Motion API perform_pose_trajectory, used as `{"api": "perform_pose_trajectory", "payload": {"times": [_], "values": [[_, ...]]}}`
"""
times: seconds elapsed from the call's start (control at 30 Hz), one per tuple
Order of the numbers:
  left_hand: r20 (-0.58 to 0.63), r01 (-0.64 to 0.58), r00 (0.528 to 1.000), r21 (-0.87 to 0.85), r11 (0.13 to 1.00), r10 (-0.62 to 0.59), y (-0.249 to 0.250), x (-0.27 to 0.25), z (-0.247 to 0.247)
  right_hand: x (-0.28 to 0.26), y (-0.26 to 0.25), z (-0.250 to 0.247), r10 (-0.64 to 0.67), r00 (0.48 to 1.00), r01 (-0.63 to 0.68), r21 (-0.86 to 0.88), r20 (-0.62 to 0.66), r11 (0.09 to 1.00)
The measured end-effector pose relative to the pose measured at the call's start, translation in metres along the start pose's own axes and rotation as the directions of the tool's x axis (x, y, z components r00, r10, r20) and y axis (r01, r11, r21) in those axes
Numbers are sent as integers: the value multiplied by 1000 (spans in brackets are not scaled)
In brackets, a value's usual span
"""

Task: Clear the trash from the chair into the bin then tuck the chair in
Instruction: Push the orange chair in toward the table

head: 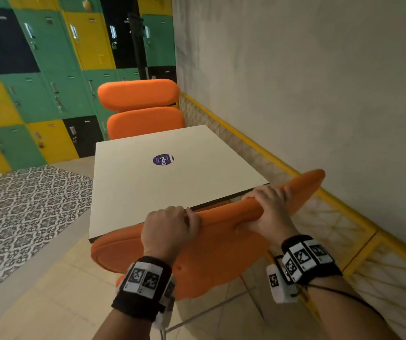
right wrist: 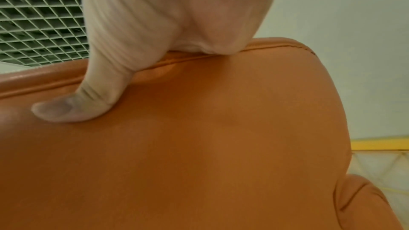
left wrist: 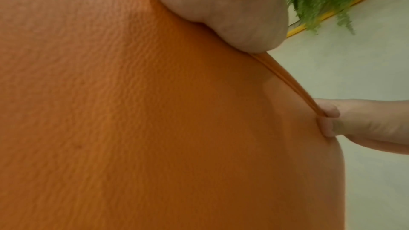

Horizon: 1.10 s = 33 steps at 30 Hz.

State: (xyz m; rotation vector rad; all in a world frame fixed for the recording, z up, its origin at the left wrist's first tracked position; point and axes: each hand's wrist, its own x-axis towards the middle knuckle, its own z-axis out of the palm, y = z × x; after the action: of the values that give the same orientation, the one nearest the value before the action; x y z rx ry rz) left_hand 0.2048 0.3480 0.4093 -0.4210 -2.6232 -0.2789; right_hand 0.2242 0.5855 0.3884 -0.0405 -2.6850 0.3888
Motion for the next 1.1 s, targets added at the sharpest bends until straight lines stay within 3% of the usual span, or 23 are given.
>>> {"api": "perform_pose_trajectory", "payload": {"times": [0.17,0.33,0.63,0.9,1.1], "values": [[48,58,997,25,998,-59,8,6,3,11,13,5,-42,998,42,-11,-36,999],[-5,123,992,22,992,-123,15,-9,-1,-4,14,8,-82,992,84,24,-100,996],[29,209,977,29,977,-210,27,-31,-12,-26,10,-2,-94,991,98,38,-100,994],[-63,166,985,44,985,-163,30,-37,-14,-18,18,6,-150,978,165,88,-148,982],[-88,139,987,75,988,-132,20,-15,-4,0,18,13,-135,981,145,69,-138,987]]}}
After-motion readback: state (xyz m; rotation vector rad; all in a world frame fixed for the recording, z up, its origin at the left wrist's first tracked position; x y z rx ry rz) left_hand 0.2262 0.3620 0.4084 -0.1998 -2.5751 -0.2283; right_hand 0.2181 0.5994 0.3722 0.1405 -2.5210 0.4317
